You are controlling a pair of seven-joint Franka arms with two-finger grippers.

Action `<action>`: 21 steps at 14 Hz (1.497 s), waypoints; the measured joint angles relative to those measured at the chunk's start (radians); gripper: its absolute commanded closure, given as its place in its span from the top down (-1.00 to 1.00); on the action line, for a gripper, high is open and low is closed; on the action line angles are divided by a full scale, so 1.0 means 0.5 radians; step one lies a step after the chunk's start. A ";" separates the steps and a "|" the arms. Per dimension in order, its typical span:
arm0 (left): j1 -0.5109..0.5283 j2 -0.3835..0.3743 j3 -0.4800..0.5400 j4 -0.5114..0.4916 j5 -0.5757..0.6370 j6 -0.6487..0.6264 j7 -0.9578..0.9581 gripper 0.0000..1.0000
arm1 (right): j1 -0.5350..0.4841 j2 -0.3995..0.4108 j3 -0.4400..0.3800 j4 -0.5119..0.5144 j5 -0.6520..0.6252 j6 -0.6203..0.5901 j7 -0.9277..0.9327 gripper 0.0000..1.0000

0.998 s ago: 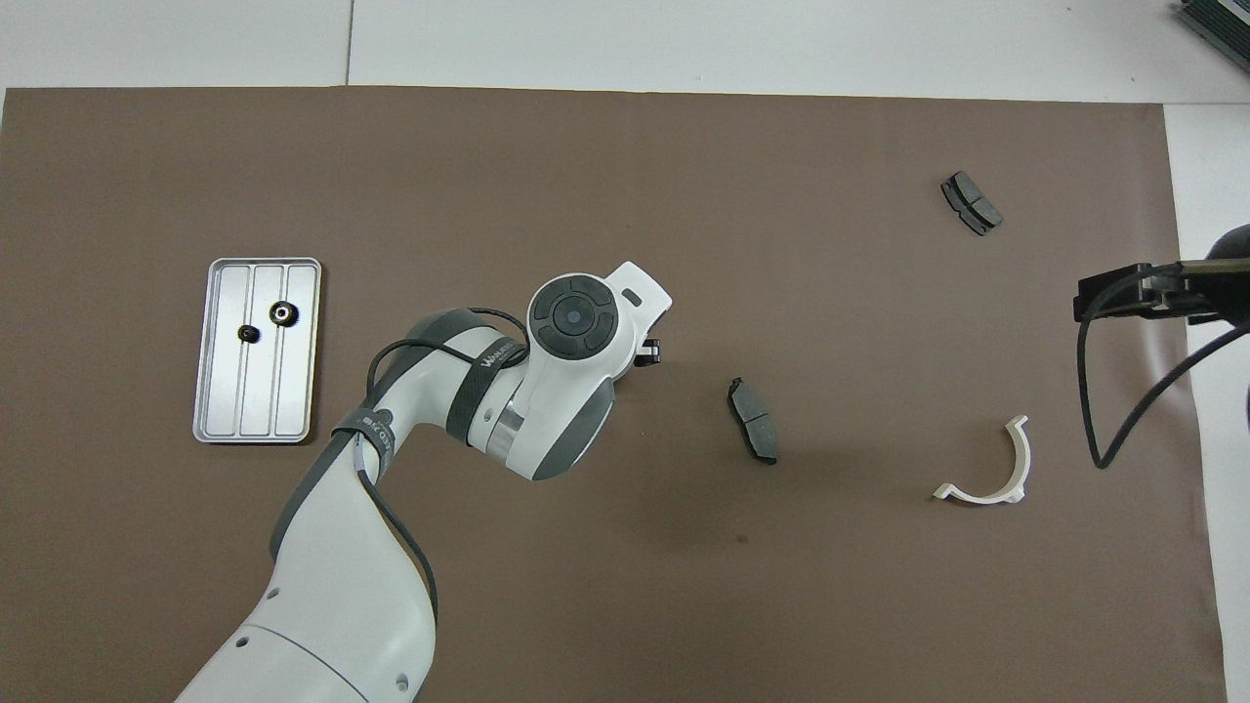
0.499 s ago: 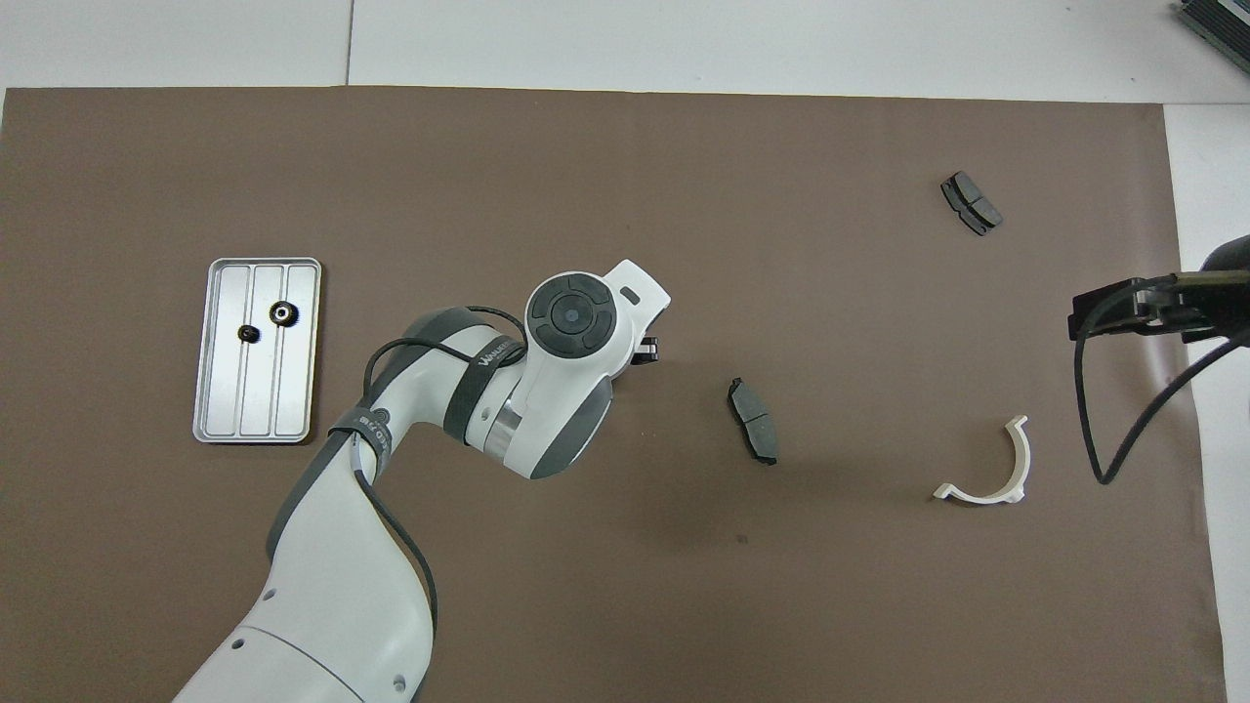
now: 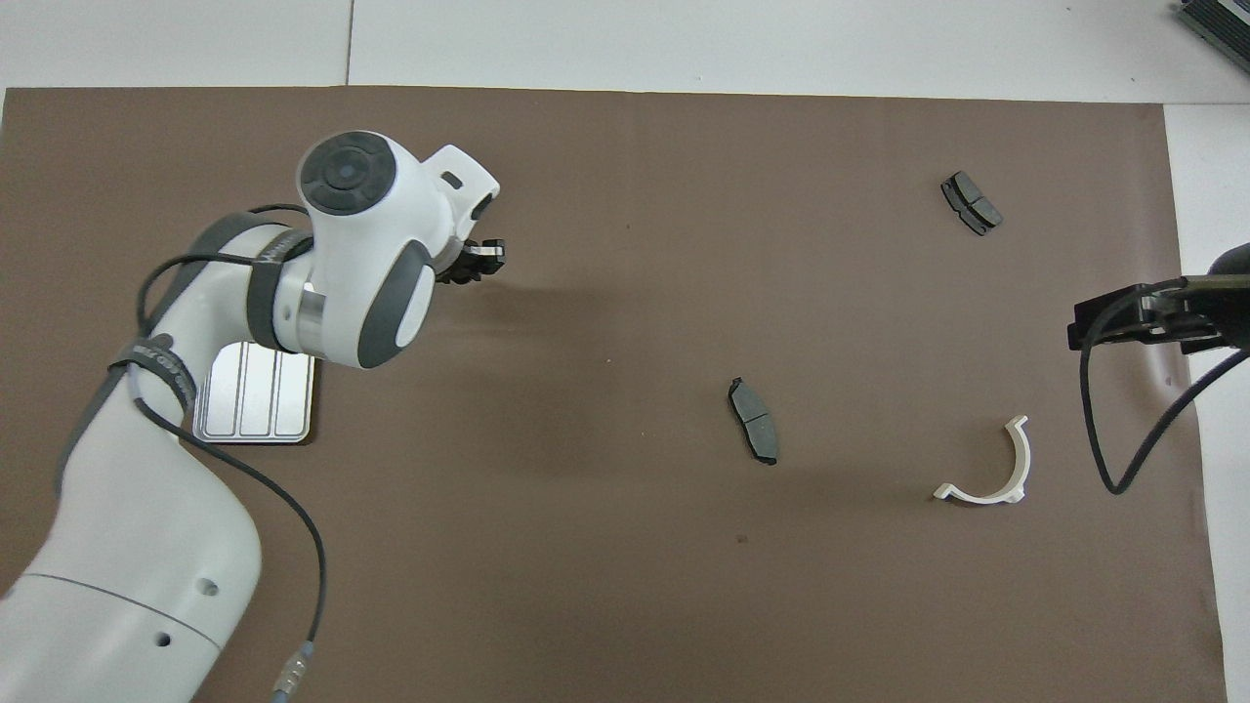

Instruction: Pick bearing gear from pile to tray

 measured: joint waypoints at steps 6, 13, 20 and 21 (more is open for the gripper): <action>0.511 -0.235 -0.002 -0.216 -0.001 -0.193 0.906 -0.79 | 0.000 0.000 0.003 -0.003 -0.016 0.000 0.000 1.00; 0.584 -0.471 -0.006 -0.609 -0.001 -0.180 1.133 0.45 | -0.005 0.000 0.003 -0.014 -0.012 -0.001 0.002 1.00; 0.583 -0.551 -0.025 -0.566 -0.001 -0.172 1.126 0.70 | -0.051 0.000 0.034 -0.021 0.007 -0.001 0.003 1.00; 0.582 -0.568 -0.030 -0.511 -0.001 -0.187 1.114 0.75 | -0.051 0.000 0.038 -0.023 0.007 -0.001 0.003 1.00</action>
